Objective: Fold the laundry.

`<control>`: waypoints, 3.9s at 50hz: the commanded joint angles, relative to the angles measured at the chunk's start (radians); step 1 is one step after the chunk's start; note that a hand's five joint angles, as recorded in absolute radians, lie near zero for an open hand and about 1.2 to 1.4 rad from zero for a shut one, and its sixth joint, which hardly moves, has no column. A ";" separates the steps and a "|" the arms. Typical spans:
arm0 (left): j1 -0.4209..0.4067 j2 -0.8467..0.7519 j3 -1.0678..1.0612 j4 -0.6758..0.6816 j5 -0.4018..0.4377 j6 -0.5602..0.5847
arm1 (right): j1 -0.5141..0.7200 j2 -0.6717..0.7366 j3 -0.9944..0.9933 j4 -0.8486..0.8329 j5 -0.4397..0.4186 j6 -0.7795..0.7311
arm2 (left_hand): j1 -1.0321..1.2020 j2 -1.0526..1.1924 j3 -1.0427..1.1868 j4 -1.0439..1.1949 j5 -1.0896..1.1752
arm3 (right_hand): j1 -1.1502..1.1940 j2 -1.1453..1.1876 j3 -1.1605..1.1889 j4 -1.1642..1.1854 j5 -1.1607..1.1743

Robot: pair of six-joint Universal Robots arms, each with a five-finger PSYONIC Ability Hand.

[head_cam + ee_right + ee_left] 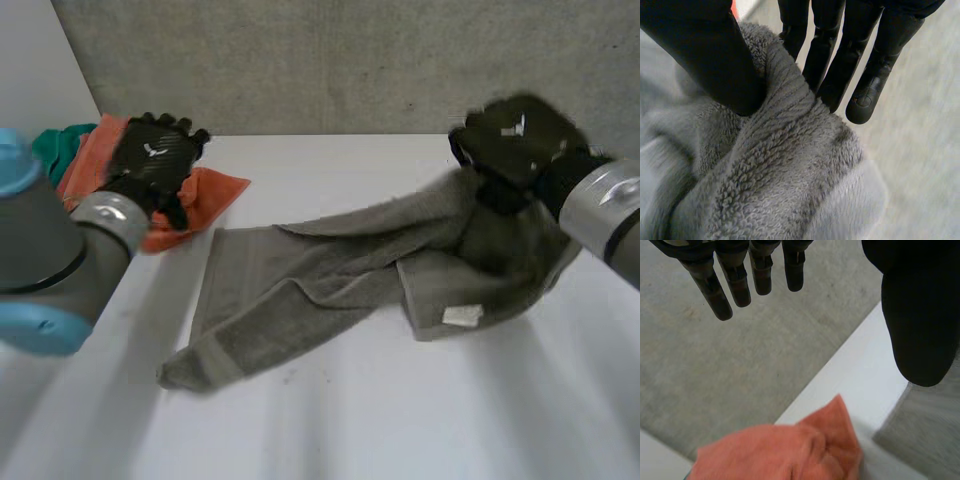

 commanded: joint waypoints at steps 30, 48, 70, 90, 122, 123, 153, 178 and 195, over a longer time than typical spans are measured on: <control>-0.099 -0.514 0.382 -0.069 0.445 -0.250 | -0.133 -0.424 0.001 -0.005 -0.305 0.366 | 0.065 0.074 0.064 0.072 0.072 | 0.370 0.218 0.210 0.206 0.253; -0.205 -0.580 0.448 -0.128 0.540 -0.390 | -0.140 -0.404 -0.027 -0.011 -0.314 0.430 | 1.162 1.171 1.162 1.169 1.170 | 0.370 0.218 0.210 0.206 0.253; -0.032 -0.263 0.244 -0.033 0.157 -0.264 | -0.193 0.053 -0.061 0.135 -0.070 0.056 | 1.162 1.171 1.162 1.169 1.170 | 0.370 0.218 0.210 0.206 0.253; -0.047 -0.327 0.684 0.477 -0.165 0.133 | -0.011 0.395 -0.522 -0.698 0.347 -0.077 | 1.162 1.171 1.162 1.169 1.170 | 0.370 0.218 0.210 0.206 0.253; -0.062 -0.126 -0.277 0.452 -0.161 0.146 | -0.026 0.430 0.071 -0.338 0.146 -0.071 | 1.162 1.171 1.162 1.169 1.170 | 0.370 0.218 0.210 0.206 0.253; -0.064 -0.121 -0.289 0.428 -0.158 0.144 | -0.050 0.429 0.082 -0.307 0.127 -0.062 | 1.162 1.171 1.162 1.169 1.170 | 0.370 0.218 0.210 0.206 0.253; 0.043 -0.233 -0.202 0.354 -0.043 0.129 | -0.184 0.456 0.033 -0.207 0.068 0.150 | 0.214 0.224 0.214 0.222 0.222 | 0.370 0.218 0.210 0.206 0.253; 0.142 -0.304 -0.075 0.095 0.080 -0.170 | -0.232 0.423 0.077 -0.209 0.057 0.122 | 0.396 0.405 0.396 0.403 0.404 | 0.370 0.218 0.210 0.206 0.253; 0.139 -0.347 0.011 0.066 0.022 -0.207 | -0.236 0.416 0.082 -0.206 0.060 0.119 | 1.162 1.171 1.162 1.169 1.170 | 0.370 0.218 0.210 0.206 0.253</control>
